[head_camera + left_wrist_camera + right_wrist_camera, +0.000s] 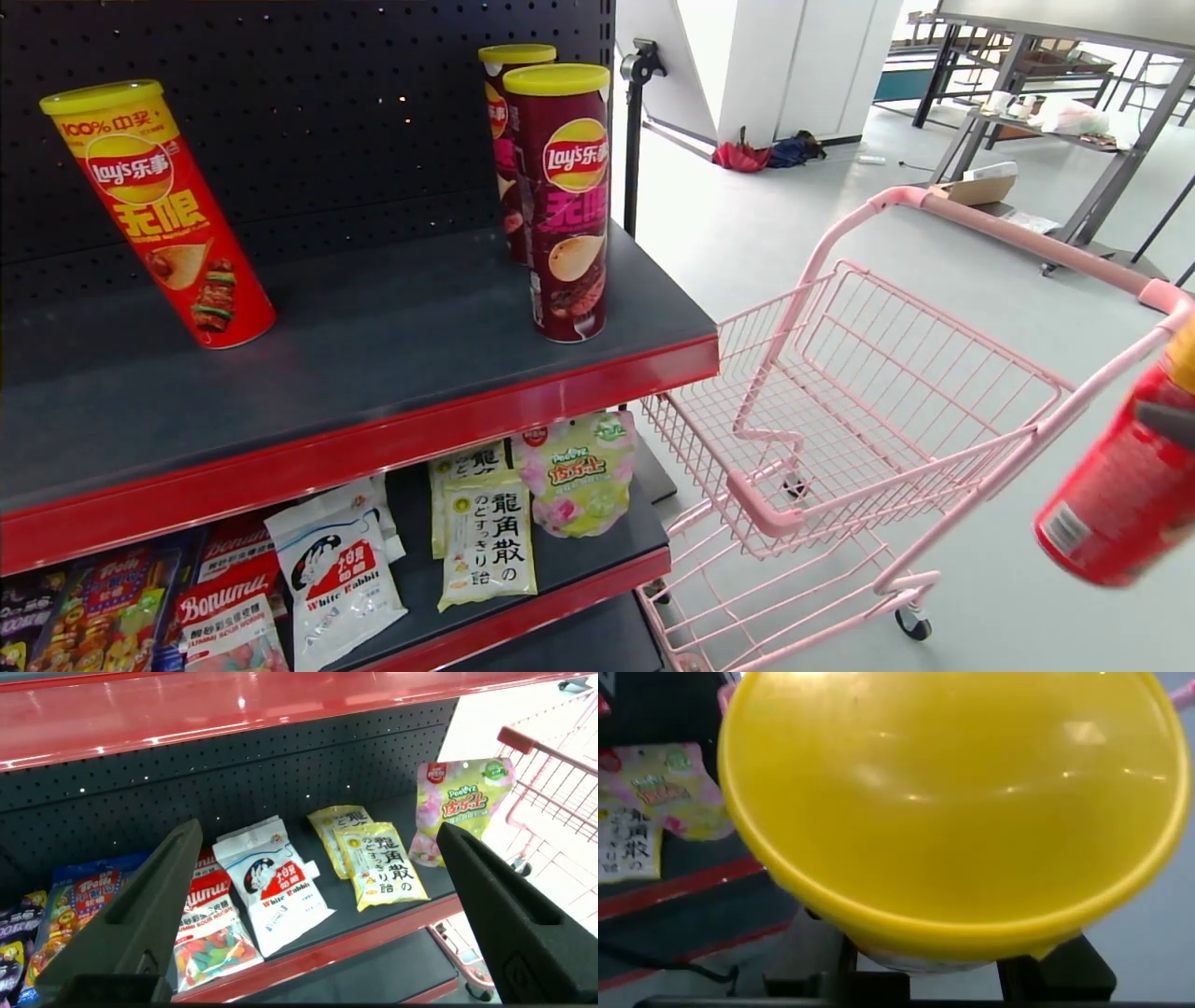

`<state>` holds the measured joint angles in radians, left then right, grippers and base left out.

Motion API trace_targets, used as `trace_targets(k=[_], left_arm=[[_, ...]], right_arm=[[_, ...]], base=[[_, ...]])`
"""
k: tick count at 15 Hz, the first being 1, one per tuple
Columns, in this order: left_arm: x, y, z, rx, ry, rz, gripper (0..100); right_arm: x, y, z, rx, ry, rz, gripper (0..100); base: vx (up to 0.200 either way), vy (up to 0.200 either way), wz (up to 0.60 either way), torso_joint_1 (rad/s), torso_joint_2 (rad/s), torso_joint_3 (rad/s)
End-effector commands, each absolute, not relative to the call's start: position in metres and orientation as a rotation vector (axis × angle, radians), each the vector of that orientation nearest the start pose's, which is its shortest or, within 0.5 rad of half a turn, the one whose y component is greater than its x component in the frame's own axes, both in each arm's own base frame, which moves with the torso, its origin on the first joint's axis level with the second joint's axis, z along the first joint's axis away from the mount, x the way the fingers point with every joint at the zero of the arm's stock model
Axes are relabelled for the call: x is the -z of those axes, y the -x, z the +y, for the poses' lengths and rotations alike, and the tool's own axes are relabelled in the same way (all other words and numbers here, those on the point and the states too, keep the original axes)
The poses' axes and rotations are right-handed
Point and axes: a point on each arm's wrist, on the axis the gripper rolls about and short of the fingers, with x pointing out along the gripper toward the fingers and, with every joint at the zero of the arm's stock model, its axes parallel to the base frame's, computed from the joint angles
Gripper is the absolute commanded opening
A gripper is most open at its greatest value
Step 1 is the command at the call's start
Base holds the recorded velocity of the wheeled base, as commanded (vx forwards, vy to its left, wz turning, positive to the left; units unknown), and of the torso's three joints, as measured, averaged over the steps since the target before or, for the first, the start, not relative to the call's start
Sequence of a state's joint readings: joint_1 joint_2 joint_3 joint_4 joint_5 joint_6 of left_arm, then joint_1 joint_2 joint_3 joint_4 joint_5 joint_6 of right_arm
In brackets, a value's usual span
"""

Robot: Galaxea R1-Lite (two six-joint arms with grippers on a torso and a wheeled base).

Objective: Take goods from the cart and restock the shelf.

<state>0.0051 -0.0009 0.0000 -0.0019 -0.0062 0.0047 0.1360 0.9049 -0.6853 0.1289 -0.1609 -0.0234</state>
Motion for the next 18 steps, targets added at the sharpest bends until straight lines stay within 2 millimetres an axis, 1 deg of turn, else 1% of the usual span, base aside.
trace_targets(k=[1, 3, 5, 12, 18], left_arm=[[-0.076, 0.023, 0.000, 0.000, -0.005, -0.003, 100], [-0.076, 0.023, 0.000, 0.000, -0.005, -0.003, 100], [-0.076, 0.023, 0.000, 0.000, -0.005, -0.003, 100], [-0.076, 0.023, 0.000, 0.003, -0.005, -0.003, 100], [-0.076, 0.023, 0.000, 0.002, -0.005, -0.002, 100]], right_arm=[[-0.191, -0.018, -0.003, 0.135, 0.082, 0.334, 0], [-0.195, -0.019, -0.004, 0.144, 0.087, 0.326, 0], [-0.197, -0.019, -0.003, 0.133, 0.131, 0.326, 0], [-0.200, -0.026, -0.003, 0.119, 0.151, 0.340, 0], [-0.200, -0.029, -0.003, 0.113, 0.166, 0.354, 0]], base=[[0.000, 0.000, 0.00, 0.000, 0.00, 0.000], [0.000, 0.000, 0.00, 0.000, 0.00, 0.000], [0.000, 0.000, 0.00, 0.090, -0.27, -0.166], [0.000, 0.000, 0.00, 0.205, -0.55, -0.346], [0.000, 0.000, 0.00, 0.170, -0.41, -0.242]])
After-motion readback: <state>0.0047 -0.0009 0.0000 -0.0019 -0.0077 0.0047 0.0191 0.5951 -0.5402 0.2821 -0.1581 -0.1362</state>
